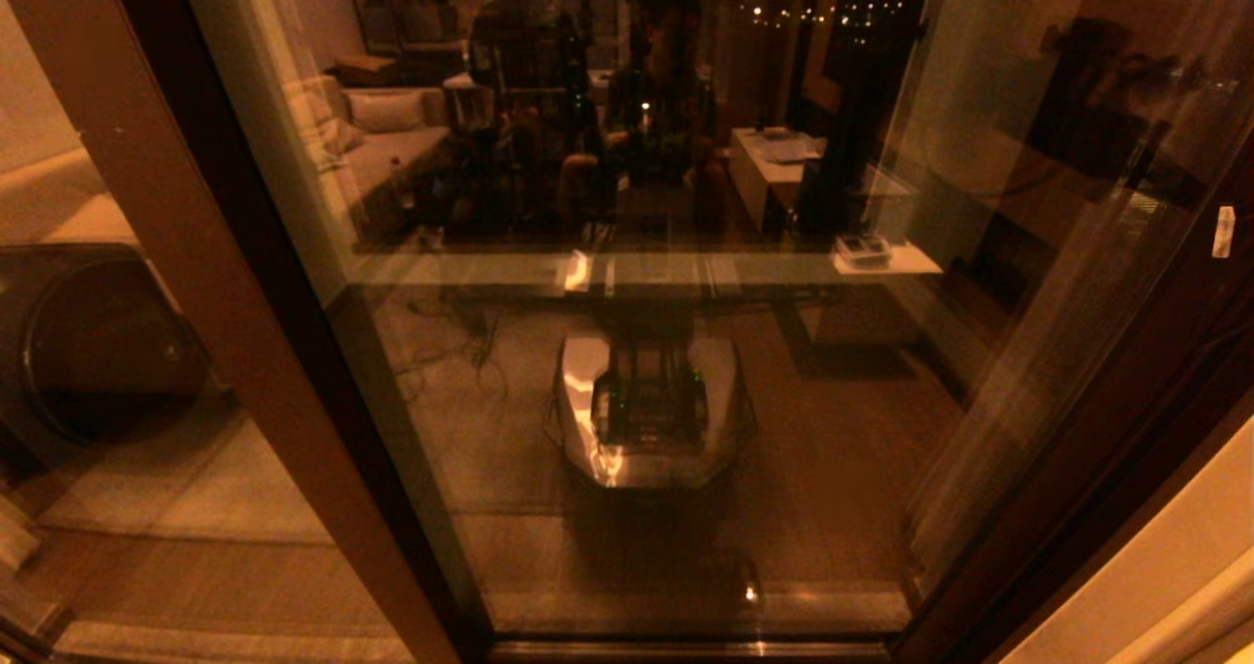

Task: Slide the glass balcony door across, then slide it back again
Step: Close the slid door

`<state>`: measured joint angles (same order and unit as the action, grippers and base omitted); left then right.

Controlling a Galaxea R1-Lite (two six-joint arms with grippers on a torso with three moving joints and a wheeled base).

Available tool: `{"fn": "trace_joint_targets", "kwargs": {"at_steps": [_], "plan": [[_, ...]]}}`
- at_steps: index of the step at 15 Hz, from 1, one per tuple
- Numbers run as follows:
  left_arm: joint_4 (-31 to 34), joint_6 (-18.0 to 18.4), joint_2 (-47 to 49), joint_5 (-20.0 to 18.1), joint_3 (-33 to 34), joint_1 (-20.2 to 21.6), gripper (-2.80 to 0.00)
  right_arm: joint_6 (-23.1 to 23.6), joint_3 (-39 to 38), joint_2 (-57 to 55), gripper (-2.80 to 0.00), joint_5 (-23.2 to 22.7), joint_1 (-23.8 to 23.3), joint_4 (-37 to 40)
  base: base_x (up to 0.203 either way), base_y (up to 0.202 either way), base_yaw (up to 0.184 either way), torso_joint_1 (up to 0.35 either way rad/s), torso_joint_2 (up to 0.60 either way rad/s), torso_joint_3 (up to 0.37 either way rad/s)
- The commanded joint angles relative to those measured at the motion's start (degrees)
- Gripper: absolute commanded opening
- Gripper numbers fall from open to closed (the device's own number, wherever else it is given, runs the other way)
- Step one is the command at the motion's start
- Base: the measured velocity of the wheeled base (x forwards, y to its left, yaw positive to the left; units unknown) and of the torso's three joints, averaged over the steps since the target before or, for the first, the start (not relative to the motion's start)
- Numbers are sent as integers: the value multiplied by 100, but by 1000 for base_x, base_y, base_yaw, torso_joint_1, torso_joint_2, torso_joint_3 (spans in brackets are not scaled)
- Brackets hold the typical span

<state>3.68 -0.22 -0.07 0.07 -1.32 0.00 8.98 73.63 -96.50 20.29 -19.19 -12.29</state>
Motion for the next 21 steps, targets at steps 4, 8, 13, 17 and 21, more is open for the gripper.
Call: {"fn": "trace_joint_targets", "kwargs": {"at_steps": [4, 8, 13, 17, 21], "plan": [[1, -4, -1, 1, 0, 0, -280, -20, 133, -176, -280, 11, -15, -19, 0, 0, 0, 0, 0, 0], [1, -4, -1, 1, 0, 0, -280, -37, 263, -317, -280, 11, -32, -19, 0, 0, 0, 0, 0, 0], [1, -4, -1, 1, 0, 0, -280, -63, 301, -369, -280, 18, -33, -19, 0, 0, 0, 0, 0, 0], [1, -4, -1, 1, 0, 0, -280, -63, 327, -397, -280, 19, -41, -19, 0, 0, 0, 0, 0, 0], [1, -4, -1, 1, 0, 0, -280, -57, 389, -456, -280, 18, -111, -19, 0, 0, 0, 0, 0, 0]]}}
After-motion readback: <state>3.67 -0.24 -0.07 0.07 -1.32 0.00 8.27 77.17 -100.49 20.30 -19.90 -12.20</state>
